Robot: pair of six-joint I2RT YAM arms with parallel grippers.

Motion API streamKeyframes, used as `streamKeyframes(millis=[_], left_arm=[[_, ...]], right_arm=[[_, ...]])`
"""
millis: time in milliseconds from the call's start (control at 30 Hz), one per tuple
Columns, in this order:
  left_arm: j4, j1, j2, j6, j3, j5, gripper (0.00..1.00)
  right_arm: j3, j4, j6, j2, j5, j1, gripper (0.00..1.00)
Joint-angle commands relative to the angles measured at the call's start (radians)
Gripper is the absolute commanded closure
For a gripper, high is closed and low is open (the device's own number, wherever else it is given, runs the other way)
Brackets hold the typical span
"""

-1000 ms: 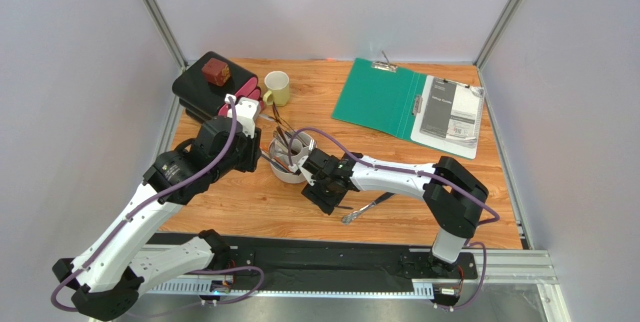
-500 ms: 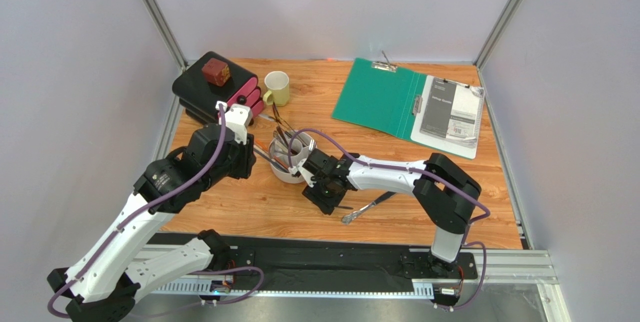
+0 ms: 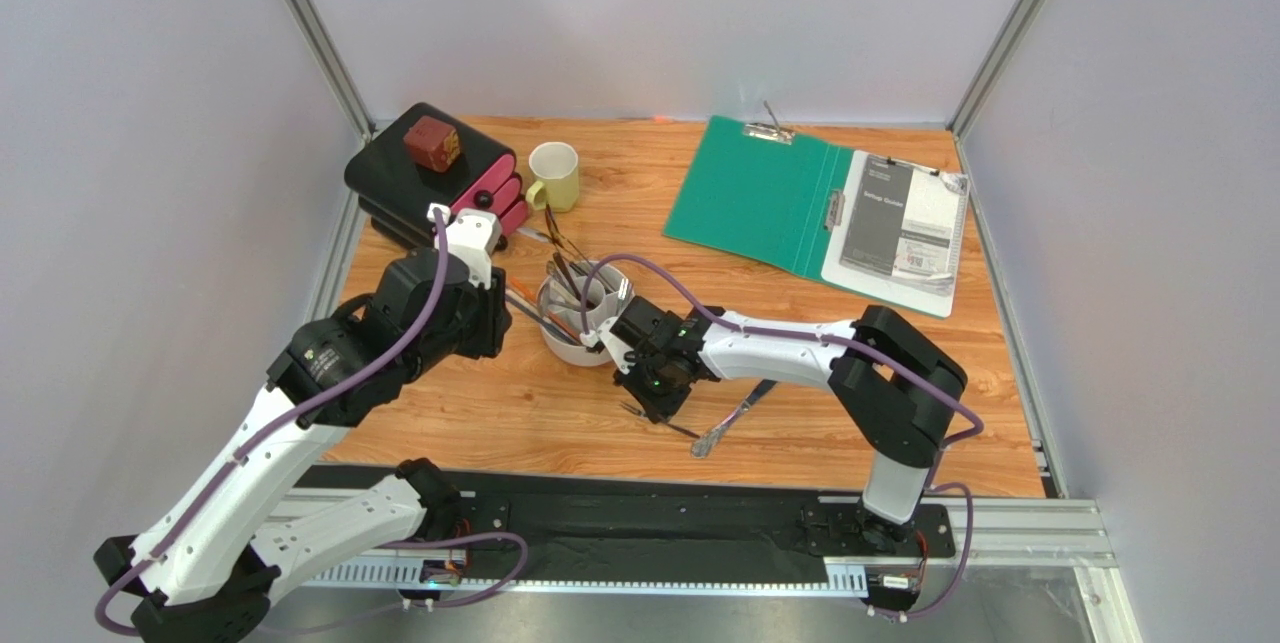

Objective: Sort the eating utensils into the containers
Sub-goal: Pick up the fork at the center of the board, then place the fork in the storage box.

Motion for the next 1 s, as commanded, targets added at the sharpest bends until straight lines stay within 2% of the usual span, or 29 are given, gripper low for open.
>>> streamKeyframes(millis=[0, 267, 700, 867, 967], left_arm=[[0.009, 0.003, 0.005, -0.017, 0.009, -0.014, 0.6], [0.027, 0.003, 0.03, 0.001, 0.015, -0.023, 0.6], [0.05, 0.003, 0.051, 0.018, 0.017, -0.06, 0.59], [0.055, 0.003, 0.053, 0.01, 0.001, -0.062, 0.6], [0.04, 0.003, 0.054, 0.007, 0.001, -0.065, 0.6]], right_arm=[[-0.066, -0.016, 0.059, -0.022, 0.023, 0.007, 1.0], [-0.064, -0.042, 0.062, -0.158, 0.142, 0.006, 1.0], [0.206, -0.117, 0.032, -0.362, 0.253, -0.05, 1.0], [0.275, -0.016, -0.004, -0.324, 0.235, -0.123, 1.0], [0.337, 0.064, -0.004, -0.249, 0.223, -0.149, 1.0]])
